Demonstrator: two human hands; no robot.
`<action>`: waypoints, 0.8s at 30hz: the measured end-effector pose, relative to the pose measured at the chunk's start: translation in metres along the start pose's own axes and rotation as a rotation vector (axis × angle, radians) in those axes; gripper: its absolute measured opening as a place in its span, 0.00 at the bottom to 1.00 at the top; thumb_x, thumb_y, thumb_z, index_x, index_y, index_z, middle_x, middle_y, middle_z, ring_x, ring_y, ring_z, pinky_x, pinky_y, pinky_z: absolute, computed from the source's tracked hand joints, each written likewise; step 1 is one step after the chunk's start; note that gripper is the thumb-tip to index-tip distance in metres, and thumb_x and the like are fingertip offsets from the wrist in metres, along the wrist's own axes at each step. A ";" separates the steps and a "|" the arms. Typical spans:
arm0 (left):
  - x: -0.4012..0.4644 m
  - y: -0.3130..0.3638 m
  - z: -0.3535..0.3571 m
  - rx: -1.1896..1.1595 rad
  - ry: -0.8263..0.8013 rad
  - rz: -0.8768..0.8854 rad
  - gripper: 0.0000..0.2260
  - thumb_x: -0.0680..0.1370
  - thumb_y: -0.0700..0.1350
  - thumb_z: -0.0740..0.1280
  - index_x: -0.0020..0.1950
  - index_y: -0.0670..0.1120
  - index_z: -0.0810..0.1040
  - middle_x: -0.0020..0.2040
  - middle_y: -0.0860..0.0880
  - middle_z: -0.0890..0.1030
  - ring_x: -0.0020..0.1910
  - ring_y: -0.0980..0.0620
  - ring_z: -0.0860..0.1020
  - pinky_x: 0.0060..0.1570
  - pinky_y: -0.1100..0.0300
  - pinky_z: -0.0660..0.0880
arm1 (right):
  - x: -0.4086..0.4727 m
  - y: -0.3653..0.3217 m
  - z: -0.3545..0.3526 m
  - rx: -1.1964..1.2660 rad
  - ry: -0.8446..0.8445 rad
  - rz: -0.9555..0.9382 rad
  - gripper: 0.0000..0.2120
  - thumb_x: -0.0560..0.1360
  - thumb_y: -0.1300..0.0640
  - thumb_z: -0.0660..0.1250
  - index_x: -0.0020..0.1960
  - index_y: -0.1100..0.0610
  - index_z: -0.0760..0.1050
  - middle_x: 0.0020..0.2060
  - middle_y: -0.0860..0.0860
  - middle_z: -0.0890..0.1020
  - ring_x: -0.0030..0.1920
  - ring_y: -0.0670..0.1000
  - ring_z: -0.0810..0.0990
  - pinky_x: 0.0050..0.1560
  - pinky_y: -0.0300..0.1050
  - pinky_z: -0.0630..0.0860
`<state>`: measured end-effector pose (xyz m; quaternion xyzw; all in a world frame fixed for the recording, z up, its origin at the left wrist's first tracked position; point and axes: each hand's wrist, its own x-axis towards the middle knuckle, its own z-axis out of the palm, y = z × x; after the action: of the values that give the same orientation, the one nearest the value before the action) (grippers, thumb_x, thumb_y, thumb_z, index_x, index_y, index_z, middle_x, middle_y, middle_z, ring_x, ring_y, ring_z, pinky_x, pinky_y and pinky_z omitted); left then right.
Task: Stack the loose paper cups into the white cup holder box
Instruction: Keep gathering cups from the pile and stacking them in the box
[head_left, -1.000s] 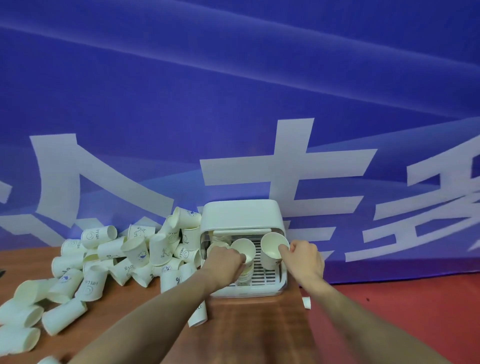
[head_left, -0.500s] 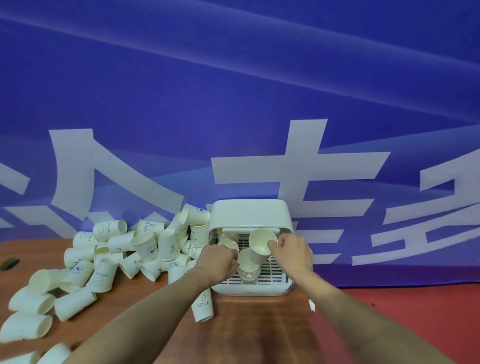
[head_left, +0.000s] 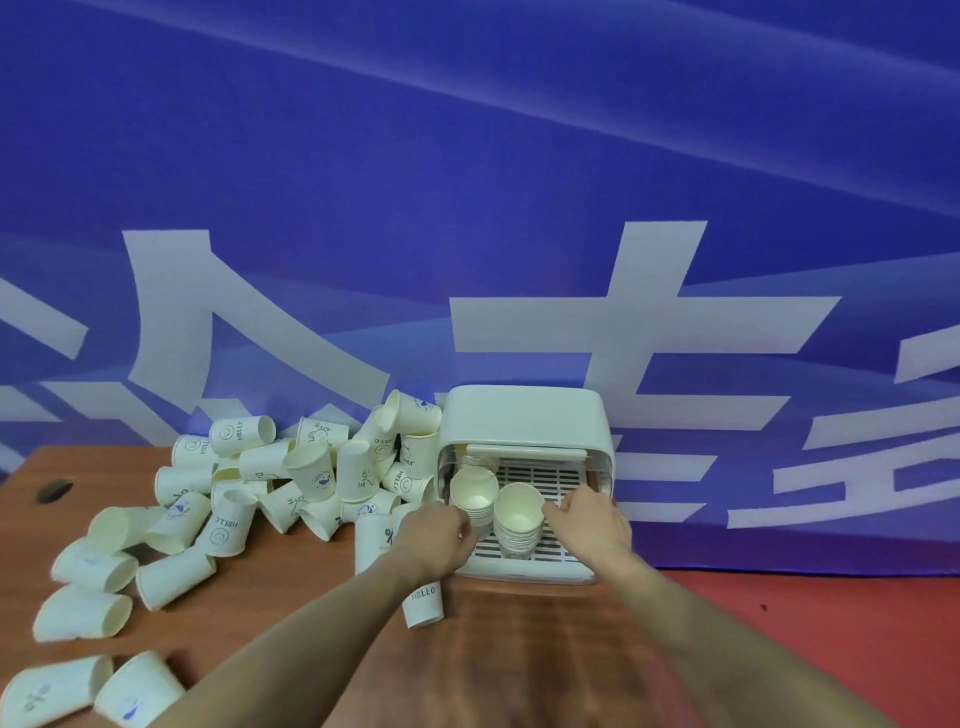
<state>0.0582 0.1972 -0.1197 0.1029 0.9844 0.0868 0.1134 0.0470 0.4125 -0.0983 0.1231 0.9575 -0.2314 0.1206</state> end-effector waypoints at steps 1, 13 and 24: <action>0.001 0.001 0.003 -0.035 -0.001 -0.014 0.15 0.79 0.56 0.60 0.49 0.49 0.82 0.43 0.48 0.83 0.45 0.46 0.81 0.44 0.56 0.77 | 0.001 0.002 0.000 -0.001 -0.005 0.007 0.17 0.72 0.44 0.60 0.33 0.55 0.73 0.35 0.51 0.81 0.38 0.54 0.78 0.43 0.46 0.76; 0.013 0.033 0.033 -1.278 -0.128 -0.593 0.06 0.73 0.38 0.66 0.36 0.43 0.74 0.35 0.45 0.75 0.37 0.48 0.78 0.44 0.56 0.78 | 0.016 0.010 0.039 0.698 -0.385 0.216 0.26 0.79 0.43 0.62 0.74 0.50 0.64 0.69 0.52 0.71 0.61 0.54 0.74 0.59 0.49 0.75; 0.018 0.062 0.045 -1.751 -0.269 -0.547 0.19 0.66 0.35 0.61 0.53 0.42 0.83 0.49 0.46 0.83 0.48 0.51 0.78 0.50 0.58 0.74 | 0.034 0.016 0.050 1.065 -0.280 0.354 0.07 0.78 0.66 0.60 0.54 0.63 0.75 0.48 0.64 0.81 0.42 0.60 0.84 0.36 0.43 0.82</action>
<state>0.0632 0.2680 -0.1544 -0.2462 0.5365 0.7569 0.2805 0.0285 0.4086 -0.1574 0.2931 0.6489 -0.6717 0.2046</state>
